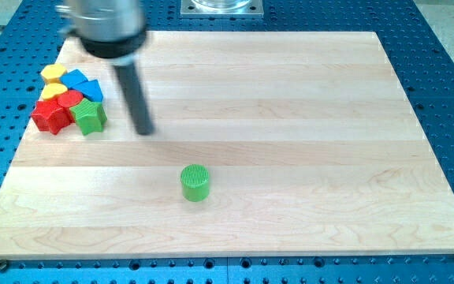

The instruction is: Move the green circle towards the right of the green star

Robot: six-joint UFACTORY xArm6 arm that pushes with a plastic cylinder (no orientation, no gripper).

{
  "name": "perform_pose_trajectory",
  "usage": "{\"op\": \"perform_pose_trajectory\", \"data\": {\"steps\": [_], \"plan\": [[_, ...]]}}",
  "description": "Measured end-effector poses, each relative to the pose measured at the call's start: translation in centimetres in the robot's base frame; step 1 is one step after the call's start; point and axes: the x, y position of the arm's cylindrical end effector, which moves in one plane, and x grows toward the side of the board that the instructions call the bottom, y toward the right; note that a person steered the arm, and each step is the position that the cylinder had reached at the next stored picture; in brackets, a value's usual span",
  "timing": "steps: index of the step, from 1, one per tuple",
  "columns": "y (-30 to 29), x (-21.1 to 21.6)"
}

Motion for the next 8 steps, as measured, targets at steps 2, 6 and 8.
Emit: {"op": "perform_pose_trajectory", "data": {"steps": [2,6,8], "plan": [[13.8,14.0],[11.8,9.4],[2.7,5.7]]}}
